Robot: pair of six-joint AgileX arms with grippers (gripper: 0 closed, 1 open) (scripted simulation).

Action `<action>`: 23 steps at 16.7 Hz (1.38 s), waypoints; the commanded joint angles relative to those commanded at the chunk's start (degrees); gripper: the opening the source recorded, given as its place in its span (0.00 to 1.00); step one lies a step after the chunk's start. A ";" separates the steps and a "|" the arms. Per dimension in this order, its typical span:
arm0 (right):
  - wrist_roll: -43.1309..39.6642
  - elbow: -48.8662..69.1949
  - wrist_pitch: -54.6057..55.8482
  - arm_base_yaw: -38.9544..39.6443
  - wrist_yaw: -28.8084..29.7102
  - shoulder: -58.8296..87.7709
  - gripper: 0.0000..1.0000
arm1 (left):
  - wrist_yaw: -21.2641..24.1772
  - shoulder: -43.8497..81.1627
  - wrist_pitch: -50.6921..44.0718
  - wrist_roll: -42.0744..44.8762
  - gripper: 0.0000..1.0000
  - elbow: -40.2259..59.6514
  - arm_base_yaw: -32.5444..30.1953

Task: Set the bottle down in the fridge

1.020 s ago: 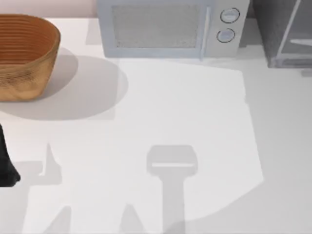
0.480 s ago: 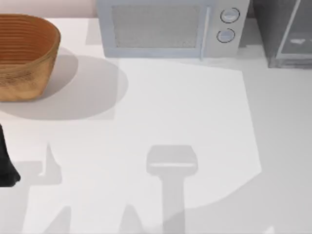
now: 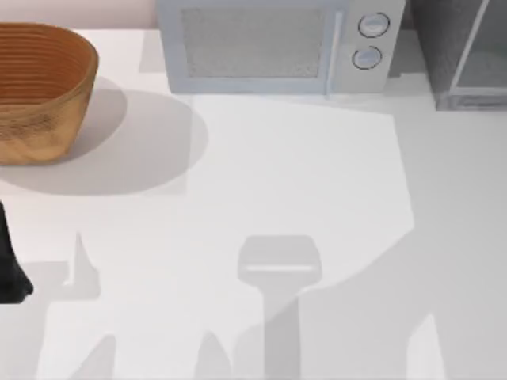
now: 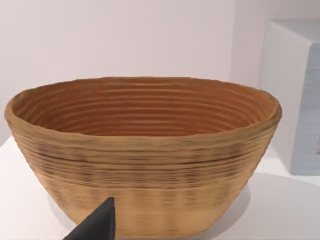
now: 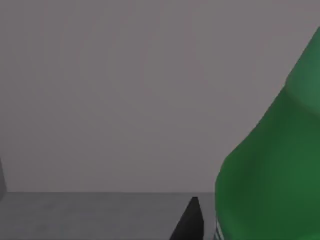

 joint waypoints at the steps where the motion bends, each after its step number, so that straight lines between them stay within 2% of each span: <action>1: 0.03 0.41 -0.34 0.10 0.03 0.27 0.01 | 0.00 0.00 0.00 0.00 1.00 0.00 0.00; 4: 0.03 0.41 -0.34 0.10 0.03 0.27 0.01 | 0.00 0.00 0.00 0.00 1.00 0.00 0.00; 17: 0.03 0.41 -0.34 0.10 0.03 0.27 0.98 | 0.00 0.00 0.00 0.00 1.00 0.00 0.00; 23: 0.03 0.41 -0.34 0.10 0.03 0.27 1.00 | 0.00 0.00 0.00 0.00 1.00 0.00 0.00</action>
